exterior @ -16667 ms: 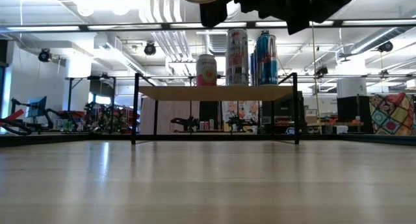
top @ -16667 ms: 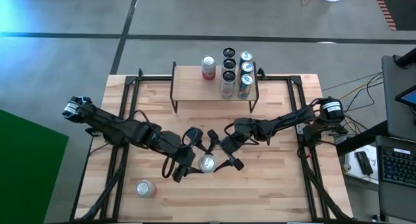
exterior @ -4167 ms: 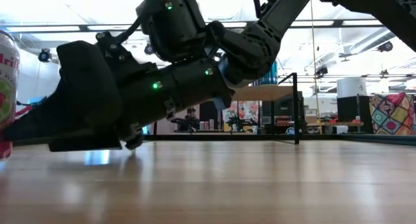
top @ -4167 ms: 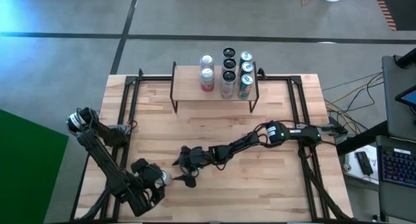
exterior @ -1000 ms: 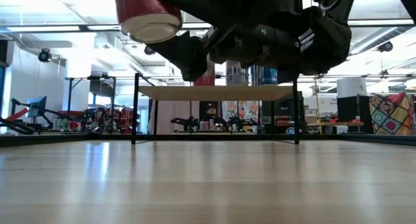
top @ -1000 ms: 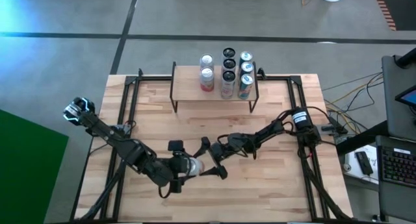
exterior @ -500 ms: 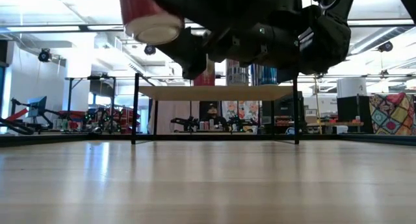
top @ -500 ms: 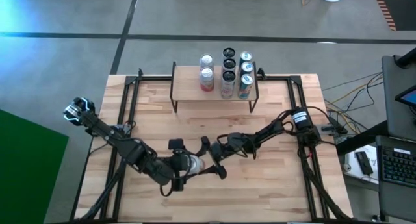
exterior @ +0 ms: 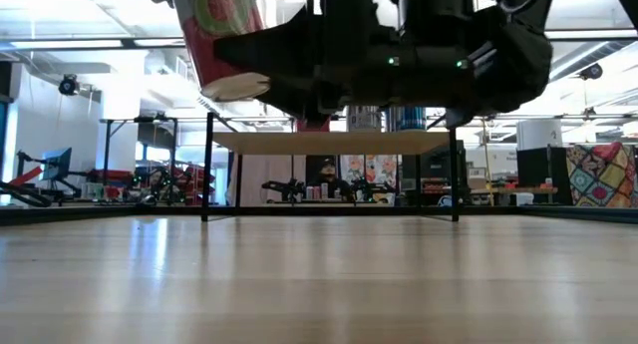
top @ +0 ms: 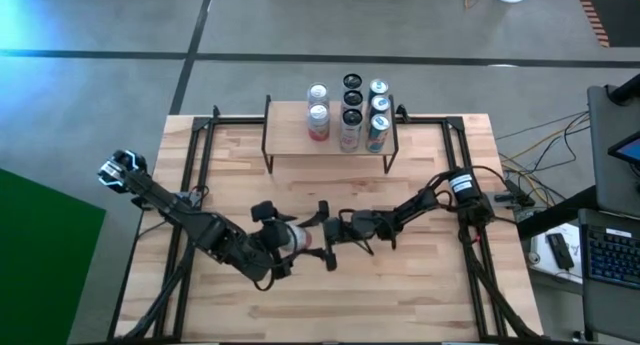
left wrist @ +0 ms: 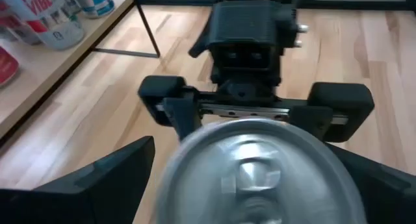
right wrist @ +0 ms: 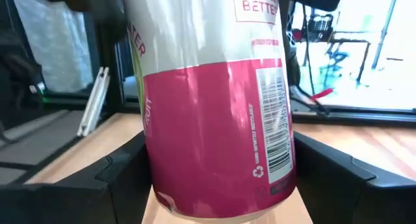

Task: Place canned beverage on shelf
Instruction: Put the top pink white soda can on the shelf aligned with the other pink white soda cans

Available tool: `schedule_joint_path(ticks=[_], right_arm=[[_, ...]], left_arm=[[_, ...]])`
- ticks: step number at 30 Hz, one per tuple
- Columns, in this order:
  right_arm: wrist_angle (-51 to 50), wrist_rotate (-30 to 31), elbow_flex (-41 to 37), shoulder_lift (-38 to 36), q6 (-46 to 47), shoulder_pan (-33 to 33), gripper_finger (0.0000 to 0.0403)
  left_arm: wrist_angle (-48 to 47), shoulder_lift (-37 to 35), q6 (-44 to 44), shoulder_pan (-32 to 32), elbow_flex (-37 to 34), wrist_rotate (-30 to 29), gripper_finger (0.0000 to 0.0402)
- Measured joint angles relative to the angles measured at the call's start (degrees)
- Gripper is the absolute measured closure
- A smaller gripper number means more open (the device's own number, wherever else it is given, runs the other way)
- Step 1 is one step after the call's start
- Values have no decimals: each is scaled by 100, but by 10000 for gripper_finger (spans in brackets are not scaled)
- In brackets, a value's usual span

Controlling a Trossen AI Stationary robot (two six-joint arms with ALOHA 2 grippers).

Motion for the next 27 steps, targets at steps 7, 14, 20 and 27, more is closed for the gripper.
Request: schedule_joint_path(ticks=[7,14,20,27], right_arm=[[910,1,-299,0,9,-4,105],[1792,-742,-640,-4,570,-298,104],[1717,-737,-662,0,452,-290,103],[1706,-693,-666,0,258,-287,103]], left_arm=[[-40,-170,37,-4,28,-1,28],[-63,-189,246,7,31,-18,28],[287,-189,612,69,31,-67,28],[376,-189,718,127,31,-102,43]])
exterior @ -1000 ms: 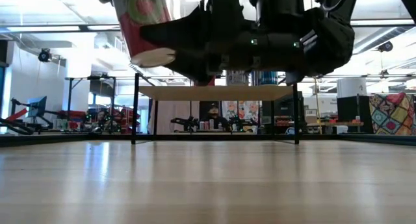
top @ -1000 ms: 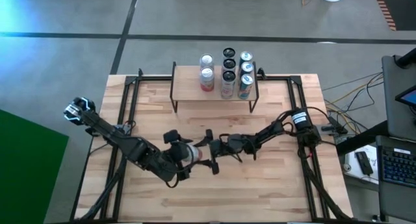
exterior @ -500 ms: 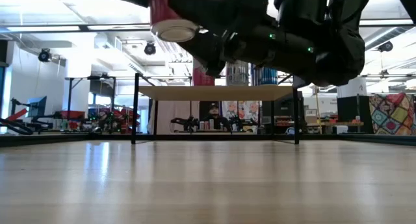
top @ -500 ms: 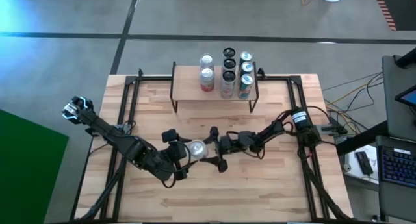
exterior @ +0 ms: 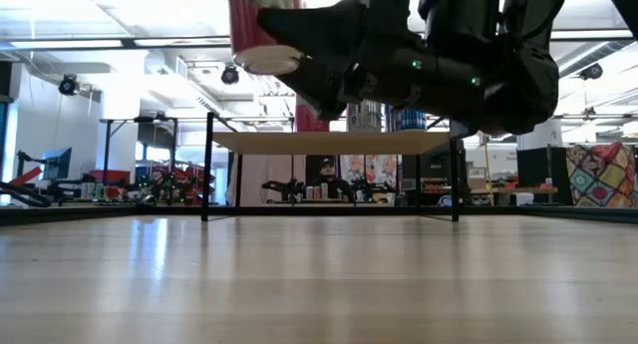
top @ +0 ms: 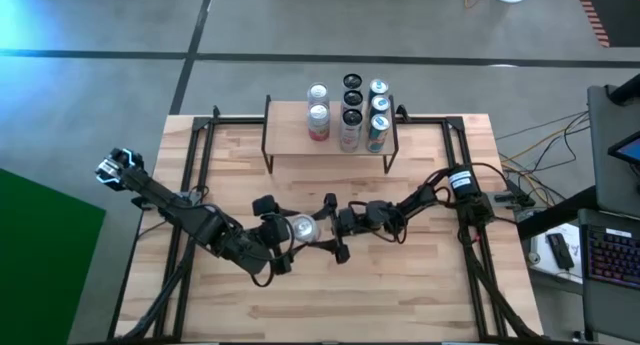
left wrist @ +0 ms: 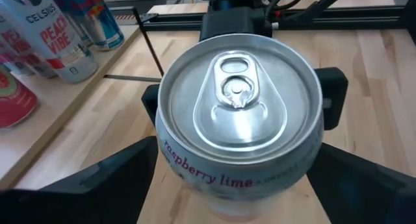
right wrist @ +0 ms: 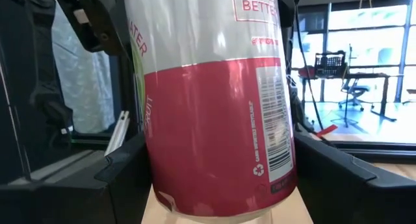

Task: Place canned beverage on shelf
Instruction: Put the top pink white soda can on the shelf aligned with the other pink white soda cans

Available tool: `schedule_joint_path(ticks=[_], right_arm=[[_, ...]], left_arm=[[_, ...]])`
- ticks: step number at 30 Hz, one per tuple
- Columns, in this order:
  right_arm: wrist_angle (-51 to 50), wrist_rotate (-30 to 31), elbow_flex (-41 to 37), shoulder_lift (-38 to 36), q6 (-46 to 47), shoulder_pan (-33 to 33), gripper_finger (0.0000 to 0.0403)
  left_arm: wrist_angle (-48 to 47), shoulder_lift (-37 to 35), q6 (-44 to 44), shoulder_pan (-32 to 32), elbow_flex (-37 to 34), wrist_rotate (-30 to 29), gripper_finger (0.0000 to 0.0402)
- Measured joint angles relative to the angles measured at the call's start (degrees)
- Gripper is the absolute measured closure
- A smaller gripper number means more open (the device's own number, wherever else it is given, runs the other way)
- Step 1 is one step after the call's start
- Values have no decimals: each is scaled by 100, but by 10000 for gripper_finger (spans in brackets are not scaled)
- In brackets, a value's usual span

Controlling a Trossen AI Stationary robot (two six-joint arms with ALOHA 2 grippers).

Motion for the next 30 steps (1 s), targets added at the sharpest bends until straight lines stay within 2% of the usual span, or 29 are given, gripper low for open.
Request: schedule_joint_path(ticks=[10,14,23,30], right_arm=[[-94,19,-11,0,-172,24,103],[-122,22,-11,0,-190,30,103],[-159,4,-13,-2,-246,35,103],[-108,67,-42,-1,-196,30,103]], left_arm=[[123,0,221,-2,-4,147,81],[190,0,321,0,-6,123,71],[297,0,412,4,-7,38,18],[292,-13,444,-2,-7,-206,24]])
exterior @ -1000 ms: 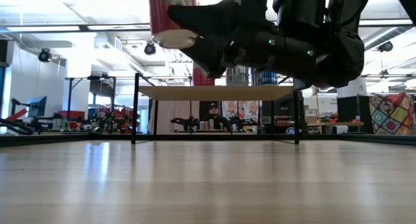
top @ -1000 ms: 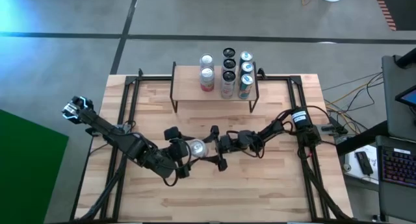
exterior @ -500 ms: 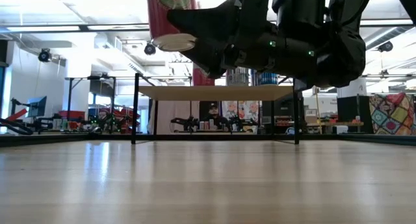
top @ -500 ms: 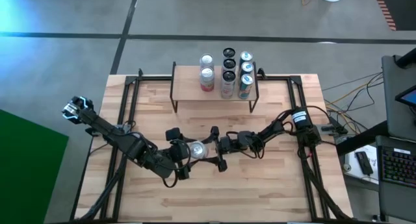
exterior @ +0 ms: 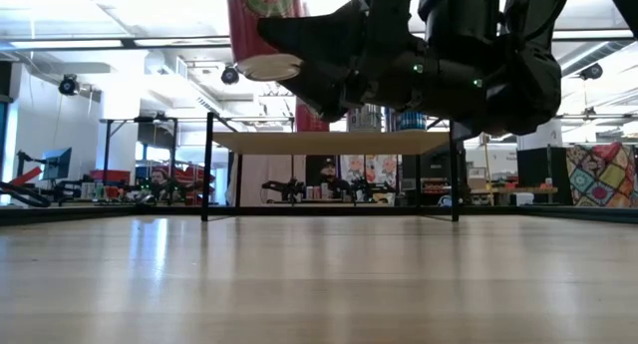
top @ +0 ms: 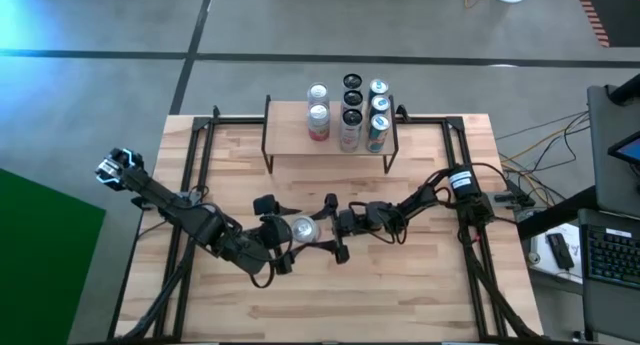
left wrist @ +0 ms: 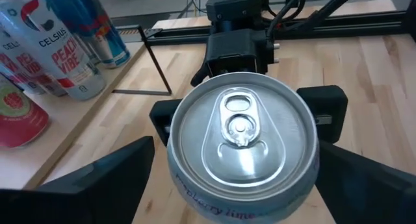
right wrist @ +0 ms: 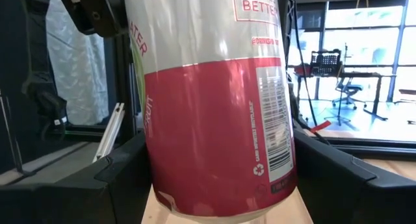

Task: Place canned beverage on shelf
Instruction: Put the top pink white soda can on the shelf aligned with the other pink white soda cans

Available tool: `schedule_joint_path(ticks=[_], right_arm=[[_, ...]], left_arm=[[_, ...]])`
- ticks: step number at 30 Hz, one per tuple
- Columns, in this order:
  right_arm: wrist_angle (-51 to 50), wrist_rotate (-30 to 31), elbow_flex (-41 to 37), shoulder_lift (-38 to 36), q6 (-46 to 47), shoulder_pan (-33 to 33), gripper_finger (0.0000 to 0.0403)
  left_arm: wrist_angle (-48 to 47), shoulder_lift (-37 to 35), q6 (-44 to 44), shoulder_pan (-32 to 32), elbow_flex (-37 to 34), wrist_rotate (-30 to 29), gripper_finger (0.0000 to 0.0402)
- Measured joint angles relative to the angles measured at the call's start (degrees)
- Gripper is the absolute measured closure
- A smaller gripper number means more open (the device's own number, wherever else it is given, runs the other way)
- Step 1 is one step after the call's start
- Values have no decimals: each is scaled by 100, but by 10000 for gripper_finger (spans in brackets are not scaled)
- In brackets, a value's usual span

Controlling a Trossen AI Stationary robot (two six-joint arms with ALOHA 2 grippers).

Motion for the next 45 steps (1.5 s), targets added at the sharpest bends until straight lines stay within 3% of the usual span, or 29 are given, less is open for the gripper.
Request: schedule_joint_path(ticks=[13,18,28,33,39,45], right_arm=[[10,136,-87,-1,83,0,100],[9,293,-92,-6,102,1,81],[-338,2197,-849,-670,461,32,69],[-519,2751,-1600,-1509,443,37,77],[-737,2800,-2369,-2452,526,96,78],[-796,2933,-2822,-2894,590,118,78]], left_arm=[[0,-24,112,32,0,4,118],[-48,-70,183,73,0,55,118],[-528,-334,587,689,-2,372,115],[-582,-487,918,1194,-9,801,114],[-484,-621,1297,2183,-9,1557,114],[-94,-730,1714,3176,-4,2469,114]])
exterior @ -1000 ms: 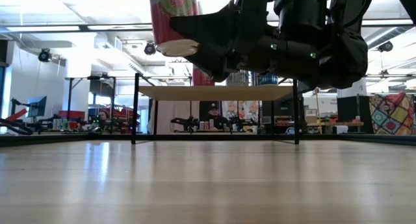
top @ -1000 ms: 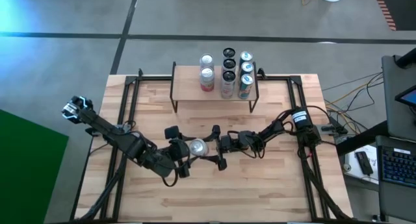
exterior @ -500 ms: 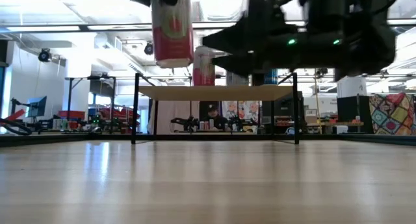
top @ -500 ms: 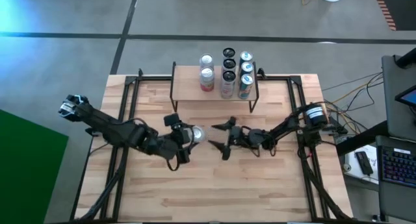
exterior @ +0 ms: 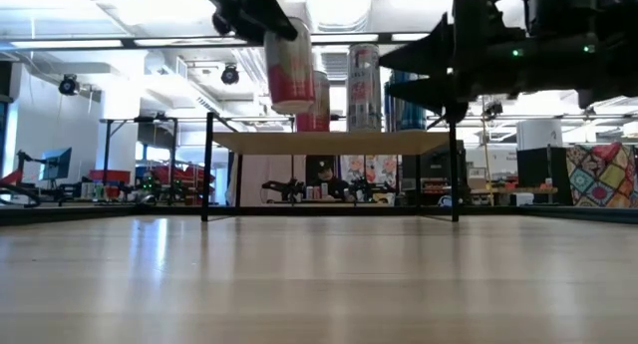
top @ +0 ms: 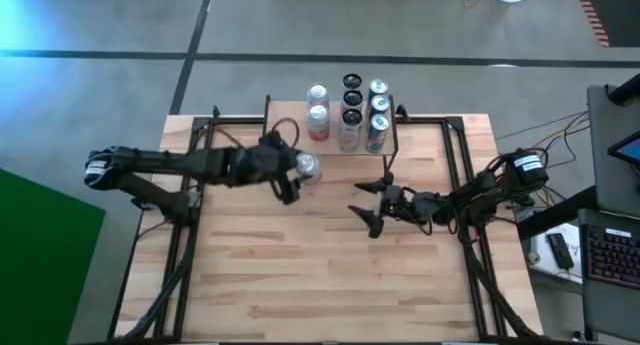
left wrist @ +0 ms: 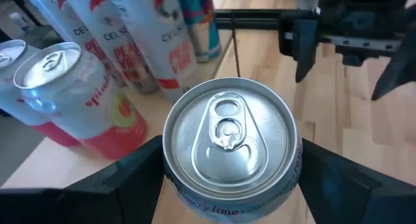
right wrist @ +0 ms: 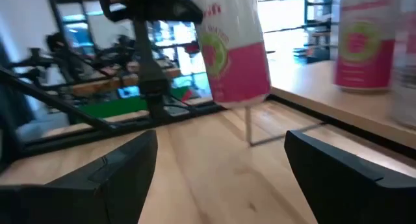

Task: Place canned beverage on shelf
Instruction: Put the top pink white soda can on the shelf aligned with the other pink white soda cans

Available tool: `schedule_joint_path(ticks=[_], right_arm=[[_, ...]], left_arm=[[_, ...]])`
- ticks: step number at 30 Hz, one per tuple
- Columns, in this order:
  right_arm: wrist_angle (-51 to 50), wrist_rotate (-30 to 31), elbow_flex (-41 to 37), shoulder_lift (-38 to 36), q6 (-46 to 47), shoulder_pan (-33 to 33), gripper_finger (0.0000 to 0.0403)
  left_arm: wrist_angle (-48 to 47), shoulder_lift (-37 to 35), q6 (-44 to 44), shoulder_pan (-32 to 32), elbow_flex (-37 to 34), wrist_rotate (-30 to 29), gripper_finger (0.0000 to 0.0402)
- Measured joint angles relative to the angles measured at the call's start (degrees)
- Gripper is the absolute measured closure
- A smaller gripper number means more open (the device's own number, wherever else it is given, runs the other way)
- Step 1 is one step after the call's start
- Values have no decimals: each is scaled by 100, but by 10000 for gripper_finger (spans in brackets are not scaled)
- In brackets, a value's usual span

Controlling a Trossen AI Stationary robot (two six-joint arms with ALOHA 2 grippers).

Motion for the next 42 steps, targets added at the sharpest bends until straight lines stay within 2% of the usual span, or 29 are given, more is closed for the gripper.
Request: schedule_joint_path(ticks=[4,12,19,25,29,35,42], right_arm=[[-11,327,-104,-34,-105,0,78],[8,360,-15,-8,-376,0,78],[6,800,68,-6,-723,-14,77],[6,825,71,-6,-751,-66,77],[4,827,65,-6,-750,-76,77],[-140,827,55,-3,-711,-76,77],[-295,923,8,-3,-716,-79,77]], left_arm=[[230,2,187,587,0,592,114],[389,84,354,1507,2,1149,114],[494,184,448,1978,2,1769,114],[537,303,550,2160,91,2179,114],[428,569,707,2159,442,2352,114],[-465,1269,800,2159,1328,2344,114],[-872,1946,781,2150,2164,2320,114]])
